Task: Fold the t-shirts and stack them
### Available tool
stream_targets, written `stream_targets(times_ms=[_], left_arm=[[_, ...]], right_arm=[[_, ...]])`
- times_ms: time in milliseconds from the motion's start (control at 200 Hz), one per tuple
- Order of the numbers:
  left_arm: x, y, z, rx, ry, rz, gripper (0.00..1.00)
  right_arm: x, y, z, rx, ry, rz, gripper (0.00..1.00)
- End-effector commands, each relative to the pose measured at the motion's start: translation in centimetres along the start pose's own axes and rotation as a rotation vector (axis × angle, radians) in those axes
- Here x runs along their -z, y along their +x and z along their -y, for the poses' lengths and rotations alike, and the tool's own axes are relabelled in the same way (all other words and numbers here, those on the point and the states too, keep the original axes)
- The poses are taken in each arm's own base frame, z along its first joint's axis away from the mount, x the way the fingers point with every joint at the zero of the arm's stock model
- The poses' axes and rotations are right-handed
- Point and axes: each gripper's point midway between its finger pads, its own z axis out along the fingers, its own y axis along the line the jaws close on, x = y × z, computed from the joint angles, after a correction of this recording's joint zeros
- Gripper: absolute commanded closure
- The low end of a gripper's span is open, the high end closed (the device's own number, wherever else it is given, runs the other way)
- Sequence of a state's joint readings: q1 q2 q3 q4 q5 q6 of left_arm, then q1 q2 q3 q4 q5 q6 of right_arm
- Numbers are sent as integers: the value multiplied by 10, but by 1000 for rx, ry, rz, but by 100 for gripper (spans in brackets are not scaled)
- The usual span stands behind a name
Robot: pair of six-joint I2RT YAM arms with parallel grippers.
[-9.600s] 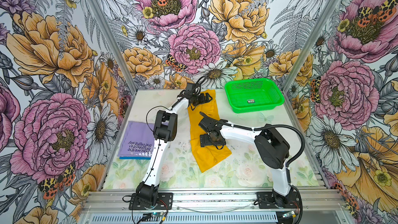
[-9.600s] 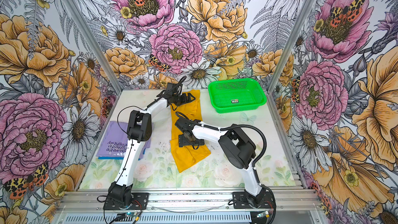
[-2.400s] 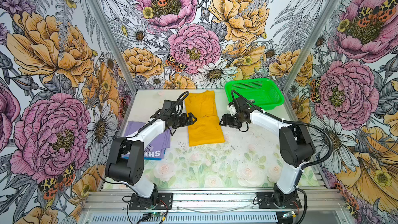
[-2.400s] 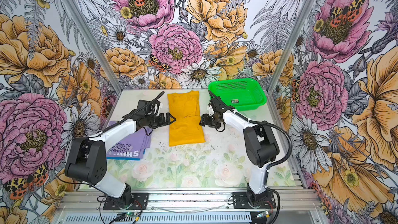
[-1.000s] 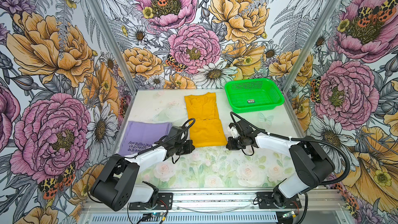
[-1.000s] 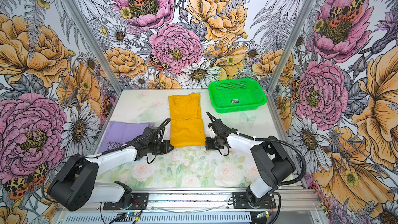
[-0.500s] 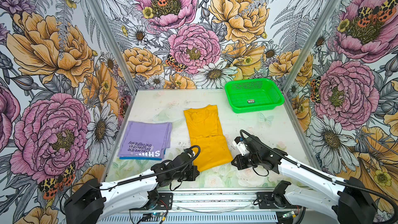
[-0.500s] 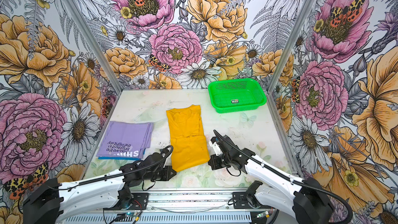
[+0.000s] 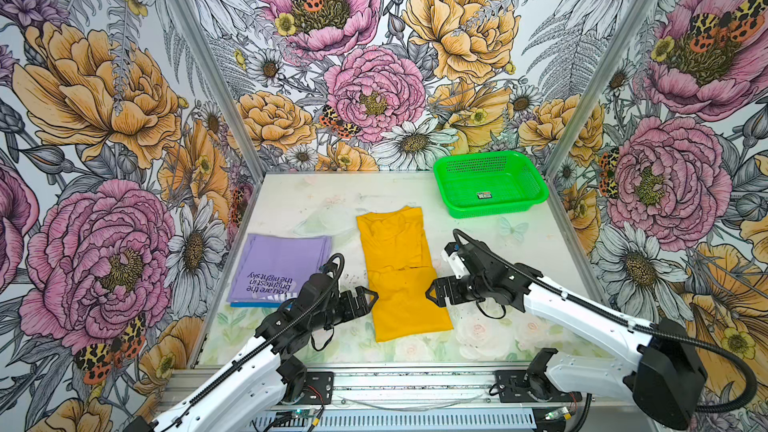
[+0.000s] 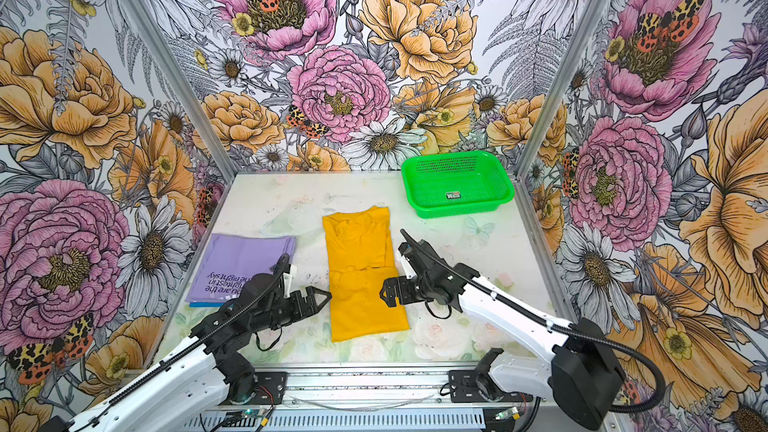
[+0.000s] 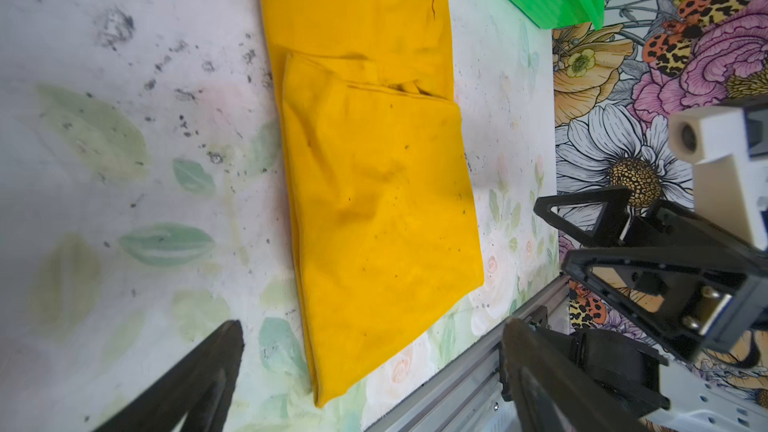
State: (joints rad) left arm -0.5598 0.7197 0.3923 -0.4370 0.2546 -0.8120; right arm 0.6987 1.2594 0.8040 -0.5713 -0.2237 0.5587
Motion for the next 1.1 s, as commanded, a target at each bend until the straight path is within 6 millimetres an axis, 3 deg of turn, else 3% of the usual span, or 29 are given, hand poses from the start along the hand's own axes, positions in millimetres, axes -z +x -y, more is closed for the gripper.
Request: stream_targets(times_ms=[0,115,255,400,630,866,941,1096], left_arm=[[-5,-19,34,-114,113,-32,1],[-23,-28,51,-152,134,-86,1],[-48,-31,63,-162,171,-124,1],[-77,-39,50,-139,142,-147,1],[-112,-75,18,-101,81,-117,1],[-102,-111,28,-162,29,-37,1],[-91,-112,35,-178,44,-23,1],[-64,-99,21,-170,-43,-22,1]], right_arm=[[-4,-30,7,13,56,78,1],[-8,-43,0,-25,-4,103,1],[-14,-45,6,-42,4,96,1],[-11,-44,19,-57,42,122,1],[13,-44,23,-37,37,220,1],[2,-25,33,-57,20,157,1],[-3,-21,38,-64,38,138,1],[-12,-14,40,-58,39,99,1]])
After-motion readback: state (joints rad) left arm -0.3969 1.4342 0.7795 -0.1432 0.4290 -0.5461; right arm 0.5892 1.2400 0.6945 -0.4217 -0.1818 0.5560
